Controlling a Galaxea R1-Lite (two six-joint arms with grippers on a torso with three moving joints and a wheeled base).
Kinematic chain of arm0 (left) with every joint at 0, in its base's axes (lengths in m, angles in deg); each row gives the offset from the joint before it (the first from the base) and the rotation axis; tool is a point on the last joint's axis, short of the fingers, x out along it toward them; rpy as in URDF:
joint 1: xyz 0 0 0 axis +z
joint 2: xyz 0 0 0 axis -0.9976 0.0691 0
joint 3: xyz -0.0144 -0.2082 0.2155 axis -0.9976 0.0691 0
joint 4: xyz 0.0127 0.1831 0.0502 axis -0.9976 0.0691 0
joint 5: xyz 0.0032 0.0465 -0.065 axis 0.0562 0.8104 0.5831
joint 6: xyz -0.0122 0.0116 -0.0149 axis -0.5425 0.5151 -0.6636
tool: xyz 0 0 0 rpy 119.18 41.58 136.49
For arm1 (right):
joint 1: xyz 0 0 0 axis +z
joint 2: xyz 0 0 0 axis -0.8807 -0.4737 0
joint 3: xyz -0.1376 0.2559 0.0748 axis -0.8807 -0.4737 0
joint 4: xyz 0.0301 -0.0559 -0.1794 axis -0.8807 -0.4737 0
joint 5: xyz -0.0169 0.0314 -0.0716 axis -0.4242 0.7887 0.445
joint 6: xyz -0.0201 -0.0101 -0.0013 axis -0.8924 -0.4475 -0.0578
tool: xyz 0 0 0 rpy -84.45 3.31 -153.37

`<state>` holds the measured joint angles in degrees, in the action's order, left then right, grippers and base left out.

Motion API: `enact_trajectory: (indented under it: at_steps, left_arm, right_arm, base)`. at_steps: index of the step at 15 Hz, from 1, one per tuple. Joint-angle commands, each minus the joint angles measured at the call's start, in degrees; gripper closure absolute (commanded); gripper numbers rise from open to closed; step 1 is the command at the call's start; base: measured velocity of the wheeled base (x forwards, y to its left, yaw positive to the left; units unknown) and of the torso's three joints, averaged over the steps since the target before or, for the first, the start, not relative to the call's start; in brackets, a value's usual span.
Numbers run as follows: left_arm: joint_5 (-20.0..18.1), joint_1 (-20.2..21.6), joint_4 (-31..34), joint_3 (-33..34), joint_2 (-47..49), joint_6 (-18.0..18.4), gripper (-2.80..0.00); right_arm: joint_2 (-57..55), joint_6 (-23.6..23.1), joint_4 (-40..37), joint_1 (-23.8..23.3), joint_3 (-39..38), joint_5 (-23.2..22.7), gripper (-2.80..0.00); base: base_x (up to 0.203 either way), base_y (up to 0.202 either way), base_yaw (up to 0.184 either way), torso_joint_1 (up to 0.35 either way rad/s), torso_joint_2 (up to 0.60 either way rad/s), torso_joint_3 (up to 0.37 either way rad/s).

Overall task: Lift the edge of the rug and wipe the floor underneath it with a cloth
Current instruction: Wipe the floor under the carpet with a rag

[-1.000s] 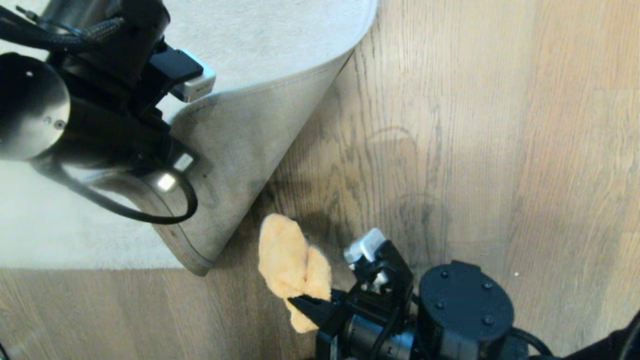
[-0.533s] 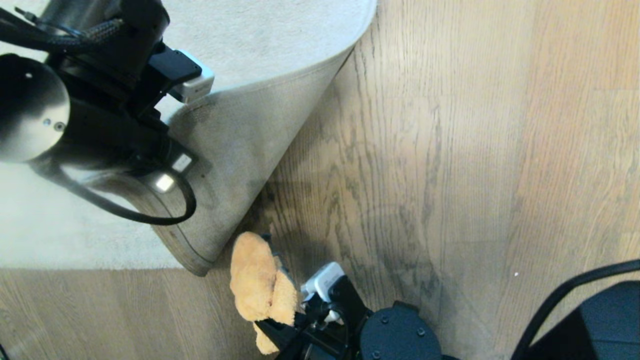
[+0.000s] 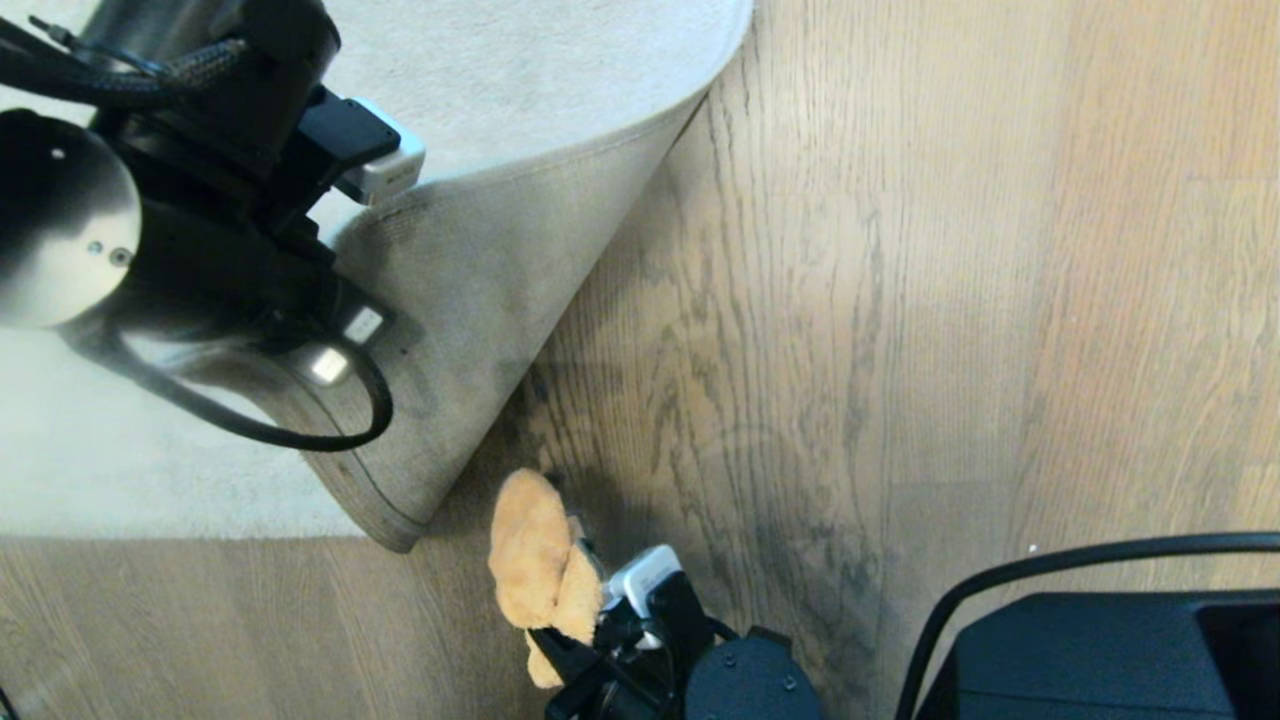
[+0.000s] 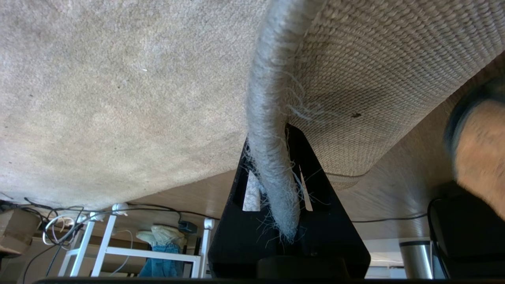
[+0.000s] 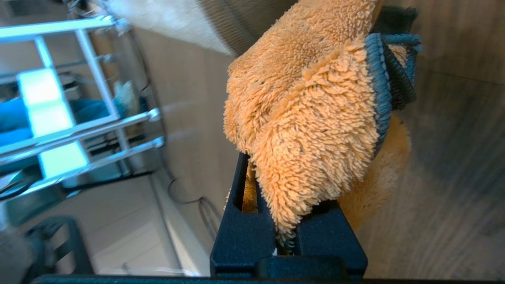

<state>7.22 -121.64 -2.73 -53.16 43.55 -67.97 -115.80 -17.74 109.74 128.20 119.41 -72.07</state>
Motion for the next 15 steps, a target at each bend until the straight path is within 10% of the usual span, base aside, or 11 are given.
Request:
enact_trajectory:
  at_steps: [1,15]
  left_arm:
    - [0.27,-0.08,0.25,0.02,0.18,0.06,0.00]
    - [0.27,-0.17,0.16,0.46,0.36,-0.03,0.00]
  right_arm:
    - [-2.00,0.06,0.89,-0.47,0.01,0.71,0.00]
    - [-4.74,-3.55,2.10,-14.10,7.17,0.86,0.00]
  base:
    - [0.000,0.000,0.000,0.000,0.00,0.000]
    - [0.000,0.000,0.000,0.000,0.00,0.000]
